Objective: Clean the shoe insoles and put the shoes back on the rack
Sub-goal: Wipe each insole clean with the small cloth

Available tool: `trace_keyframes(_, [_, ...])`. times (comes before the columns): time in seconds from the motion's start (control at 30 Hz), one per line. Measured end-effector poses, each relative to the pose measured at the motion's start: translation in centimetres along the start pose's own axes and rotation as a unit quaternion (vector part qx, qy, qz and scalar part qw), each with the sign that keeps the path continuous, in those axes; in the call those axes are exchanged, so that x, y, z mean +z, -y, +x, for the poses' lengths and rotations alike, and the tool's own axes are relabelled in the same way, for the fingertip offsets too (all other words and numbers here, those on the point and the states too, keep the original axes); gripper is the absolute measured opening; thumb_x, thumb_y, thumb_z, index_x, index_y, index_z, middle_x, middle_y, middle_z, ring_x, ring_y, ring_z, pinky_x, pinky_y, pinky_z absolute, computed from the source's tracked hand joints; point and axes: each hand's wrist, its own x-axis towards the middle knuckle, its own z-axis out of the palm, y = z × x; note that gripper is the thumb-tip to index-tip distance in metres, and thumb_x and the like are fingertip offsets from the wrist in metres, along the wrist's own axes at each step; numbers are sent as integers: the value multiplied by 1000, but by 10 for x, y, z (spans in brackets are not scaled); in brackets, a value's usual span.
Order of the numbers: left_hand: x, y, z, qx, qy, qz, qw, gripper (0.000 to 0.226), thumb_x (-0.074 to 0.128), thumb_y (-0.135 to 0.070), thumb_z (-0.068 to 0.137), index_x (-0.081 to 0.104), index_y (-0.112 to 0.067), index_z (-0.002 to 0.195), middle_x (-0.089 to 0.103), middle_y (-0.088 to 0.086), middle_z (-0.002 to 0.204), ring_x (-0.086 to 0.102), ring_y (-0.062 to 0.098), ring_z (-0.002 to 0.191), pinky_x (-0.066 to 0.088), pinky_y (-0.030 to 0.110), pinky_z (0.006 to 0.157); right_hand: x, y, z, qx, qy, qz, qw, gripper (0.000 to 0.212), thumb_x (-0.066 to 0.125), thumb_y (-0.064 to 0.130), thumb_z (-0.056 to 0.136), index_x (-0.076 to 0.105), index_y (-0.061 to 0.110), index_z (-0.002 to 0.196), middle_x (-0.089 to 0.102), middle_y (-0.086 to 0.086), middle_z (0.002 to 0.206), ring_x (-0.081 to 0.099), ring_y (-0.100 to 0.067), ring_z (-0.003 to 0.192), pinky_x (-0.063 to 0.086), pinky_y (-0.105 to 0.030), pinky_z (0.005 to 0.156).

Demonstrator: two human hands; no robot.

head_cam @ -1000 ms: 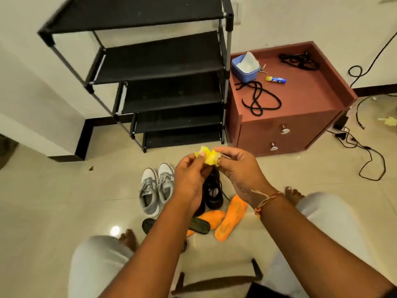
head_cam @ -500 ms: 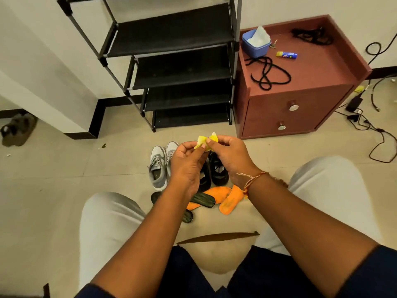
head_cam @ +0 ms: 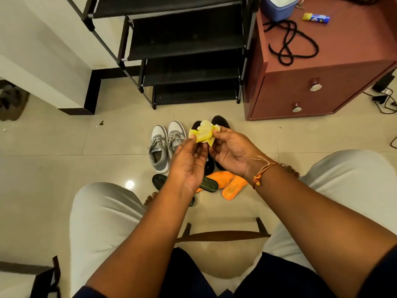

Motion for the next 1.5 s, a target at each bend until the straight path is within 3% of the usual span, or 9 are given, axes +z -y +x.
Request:
trace_keyframes(0.27, [-3, 1, 9, 29, 25, 25, 999, 16, 62, 4, 95, 61, -7, 106, 72, 11, 100, 70, 21, 95, 61, 27, 82, -3, 1, 10, -140, -60, -207, 966, 9, 61, 9, 96, 67, 13, 101, 70, -11, 104, 66, -20, 96, 57, -27, 76])
trace_keyframes(0.47, [-1, 2, 9, 93, 56, 84, 991, 16, 60, 6, 95, 59, -7, 105, 70, 13, 102, 70, 23, 98, 57, 35, 95, -4, 7, 4, -207, -42, -342, 916, 20, 65, 27, 96, 75, 10, 98, 71, 5, 83, 63, 3, 72, 48, -14, 63])
trace_keyframes(0.7, [-3, 3, 10, 66, -3, 50, 997, 19, 63, -3, 97, 58, -6, 115, 70, 12, 101, 70, 20, 89, 62, 31, 82, -3, 11, 8, -72, -92, -156, 981, 16, 59, 26, 100, 66, 13, 92, 67, 2, 75, 64, -4, 65, 52, -19, 56])
trace_keyframes(0.87, [-2, 6, 11, 81, -47, 84, 992, 15, 64, -10, 98, 58, -7, 112, 68, 13, 99, 68, 20, 87, 62, 29, 76, -8, 10, 8, -77, -118, -211, 967, 22, 56, 29, 101, 67, 11, 98, 67, 1, 74, 61, -4, 63, 51, -20, 56])
trace_keyframes(0.93, [-5, 8, 13, 170, -76, 191, 964, 13, 65, -13, 99, 56, -8, 107, 63, 13, 96, 62, 18, 83, 59, 27, 73, -9, 11, 10, -95, -128, -237, 958, 22, 54, 22, 101, 69, 7, 105, 72, -3, 81, 62, -5, 63, 51, -19, 54])
trace_keyframes(1.1, [-7, 12, 6, 424, -14, 474, 772, 9, 67, -27, 97, 65, -20, 102, 65, 6, 99, 61, 11, 90, 54, 29, 80, -12, 11, 16, -152, -165, -290, 930, 14, 61, 22, 97, 69, 10, 98, 74, -3, 85, 71, -9, 69, 55, -24, 58])
trace_keyframes(1.23, [-3, 18, 2, 371, 75, 513, 770, 26, 66, -25, 98, 63, -26, 124, 61, -3, 119, 58, -2, 107, 50, 15, 87, -12, 7, 16, -171, -149, -341, 912, 19, 75, 27, 88, 70, 9, 83, 70, -8, 78, 65, -17, 71, 61, -42, 72])
trace_keyframes(1.4, [-6, 15, 5, 268, 144, 469, 829, 51, 68, -26, 94, 56, -10, 140, 66, 3, 128, 63, 9, 118, 52, 20, 93, -15, 8, 15, -159, -190, -334, 909, 19, 74, 24, 84, 62, 17, 71, 69, -13, 80, 67, -27, 78, 61, -51, 75])
trace_keyframes(1.5, [-4, 18, 4, 252, 176, 491, 815, 51, 74, -16, 90, 57, -9, 138, 66, 3, 125, 64, 6, 116, 52, 17, 90, -15, 9, 15, -164, -222, -367, 888, 28, 71, 30, 84, 55, 19, 64, 62, -7, 70, 60, -24, 70, 59, -50, 72])
